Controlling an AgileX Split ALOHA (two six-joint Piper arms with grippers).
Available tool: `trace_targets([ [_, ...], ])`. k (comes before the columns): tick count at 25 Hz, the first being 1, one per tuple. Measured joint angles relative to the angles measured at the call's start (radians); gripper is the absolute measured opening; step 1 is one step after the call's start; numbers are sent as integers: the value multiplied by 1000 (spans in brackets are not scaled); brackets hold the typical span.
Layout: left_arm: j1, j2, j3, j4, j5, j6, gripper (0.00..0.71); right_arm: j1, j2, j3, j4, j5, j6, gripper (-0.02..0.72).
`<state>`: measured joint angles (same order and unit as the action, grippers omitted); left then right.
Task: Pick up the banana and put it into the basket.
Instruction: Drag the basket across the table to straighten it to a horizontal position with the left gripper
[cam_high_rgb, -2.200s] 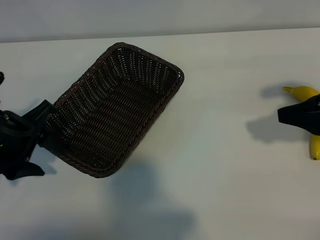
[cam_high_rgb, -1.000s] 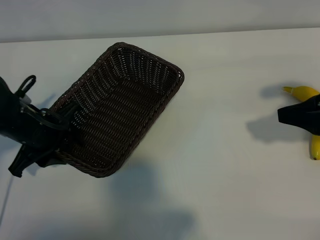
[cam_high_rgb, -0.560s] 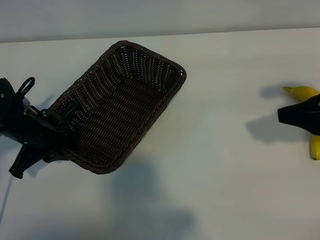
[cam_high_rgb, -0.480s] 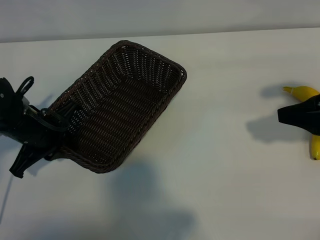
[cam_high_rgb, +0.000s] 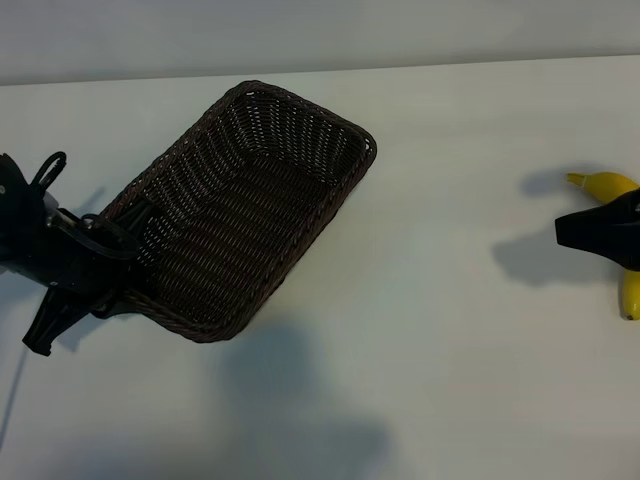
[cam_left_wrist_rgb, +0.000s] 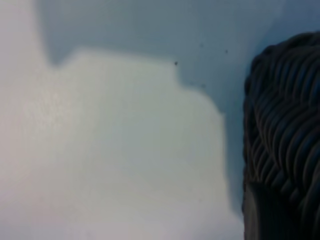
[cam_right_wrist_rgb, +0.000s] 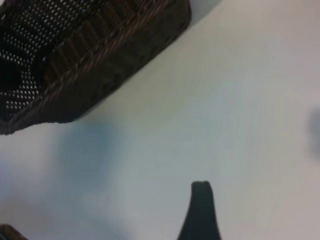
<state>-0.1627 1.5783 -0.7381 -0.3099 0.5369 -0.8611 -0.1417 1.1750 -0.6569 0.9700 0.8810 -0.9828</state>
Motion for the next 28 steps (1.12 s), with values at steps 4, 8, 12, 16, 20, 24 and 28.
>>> trace_targets([
  [4,0,-45,0,-9,17,7,160,0,0,0,0,0,0,584],
  [8,0,-97,1,-33,75,33,160,0,0,0,0,0,0,584],
  [12,0,-150,3,-86,78,96,159,0,0,0,0,0,0,584],
  [16,0,-168,3,-96,79,124,159,0,0,0,0,-1,0,584],
  [20,0,-168,3,-96,84,187,159,0,0,0,0,-1,0,584],
  [24,0,-165,-13,-93,113,282,159,0,0,0,0,0,0,584],
  [28,0,-114,-145,-88,219,448,159,0,0,0,0,0,0,584],
])
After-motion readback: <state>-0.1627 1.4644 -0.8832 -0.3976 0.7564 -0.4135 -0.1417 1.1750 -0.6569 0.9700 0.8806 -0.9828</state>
